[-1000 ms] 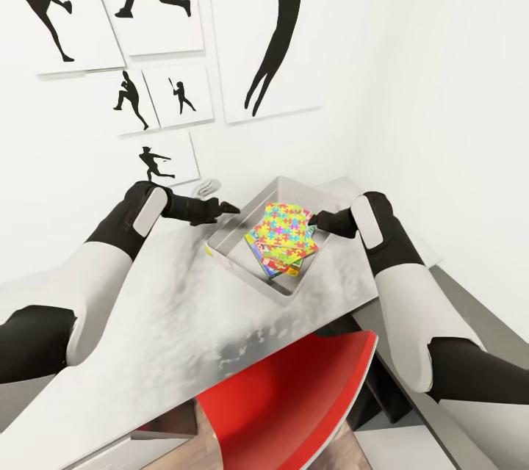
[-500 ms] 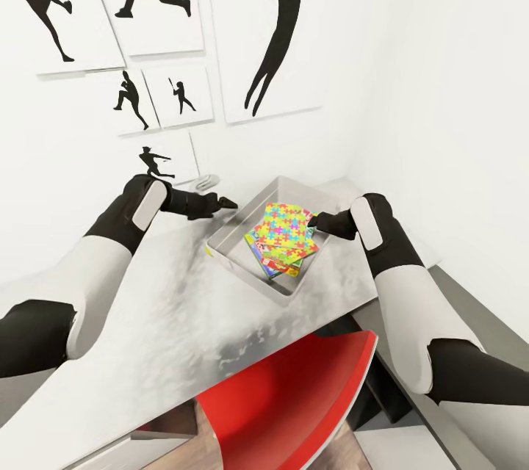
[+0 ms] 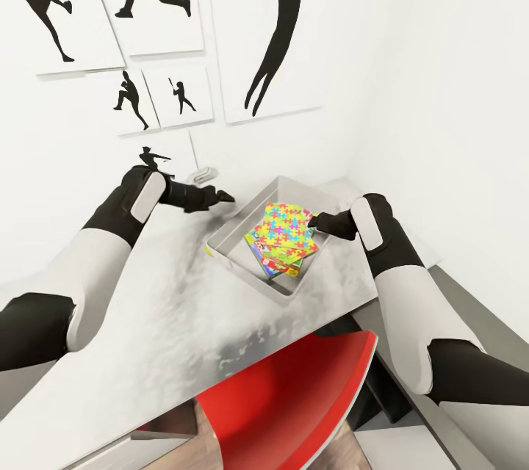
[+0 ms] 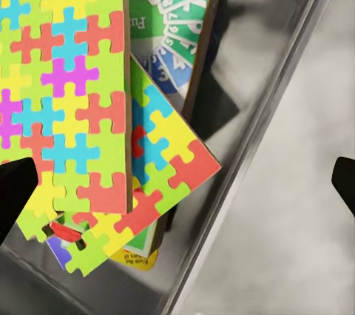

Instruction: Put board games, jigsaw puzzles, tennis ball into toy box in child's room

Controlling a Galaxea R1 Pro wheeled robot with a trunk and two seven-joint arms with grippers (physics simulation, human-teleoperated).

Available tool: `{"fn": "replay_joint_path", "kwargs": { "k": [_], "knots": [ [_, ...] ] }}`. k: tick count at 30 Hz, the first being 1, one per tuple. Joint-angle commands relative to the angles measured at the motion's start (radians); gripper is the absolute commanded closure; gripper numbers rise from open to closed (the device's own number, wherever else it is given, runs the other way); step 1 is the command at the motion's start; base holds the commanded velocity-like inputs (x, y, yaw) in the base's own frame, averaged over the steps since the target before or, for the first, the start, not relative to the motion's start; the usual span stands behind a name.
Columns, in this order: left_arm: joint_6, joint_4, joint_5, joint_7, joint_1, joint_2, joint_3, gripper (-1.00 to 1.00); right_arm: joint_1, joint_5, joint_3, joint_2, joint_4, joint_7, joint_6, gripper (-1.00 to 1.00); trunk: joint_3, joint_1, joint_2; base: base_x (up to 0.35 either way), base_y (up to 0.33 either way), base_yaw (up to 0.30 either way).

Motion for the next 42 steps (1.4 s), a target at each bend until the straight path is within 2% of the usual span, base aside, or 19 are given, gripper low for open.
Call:
{"fn": "replay_joint_path", "kwargs": {
  "k": [1,12,28,30,36,42],
  "knots": [
    [0.001,0.0,-0.01,-0.003,-0.005,0.0,-0.004,-1.0,-0.001,-0.011,-0.003,0.001,-0.001,-0.01,0.002,-1.0,-0.002,0.001,-0.002,0.0,0.0,0.0],
    [-0.001,0.0,-0.011,0.028,-0.011,-0.002,-0.004,-1.0,-0.001,-0.011,-0.003,0.001,-0.002,-0.01,0.002,-1.0,-0.002,0.001,-0.002,0.0,0.0,0.0],
    [-0.007,0.007,-0.009,0.143,-0.011,-0.008,-0.009,-1.0,0.001,-0.011,-0.005,-0.001,-0.002,-0.008,0.002,-1.0,-0.002,0.001,-0.002,0.0,0.0,0.0],
    [-0.008,0.008,-0.008,0.151,-0.011,-0.008,-0.015,-1.0,0.001,-0.011,-0.005,-0.001,-0.002,-0.008,0.002,-1.0,-0.002,0.001,-0.002,0.0,0.0,0.0],
    [-0.012,0.01,-0.007,0.163,-0.011,-0.009,-0.066,-1.0,0.001,-0.011,-0.005,-0.001,-0.002,-0.007,0.002,-1.0,-0.002,0.001,-0.002,0.0,0.0,0.0],
    [-0.013,0.01,-0.007,0.166,-0.011,-0.01,-0.086,-1.0,0.001,-0.011,-0.007,-0.002,-0.002,-0.006,0.002,-1.0,-0.002,0.001,-0.002,0.0,0.0,0.0]
  ]
}}
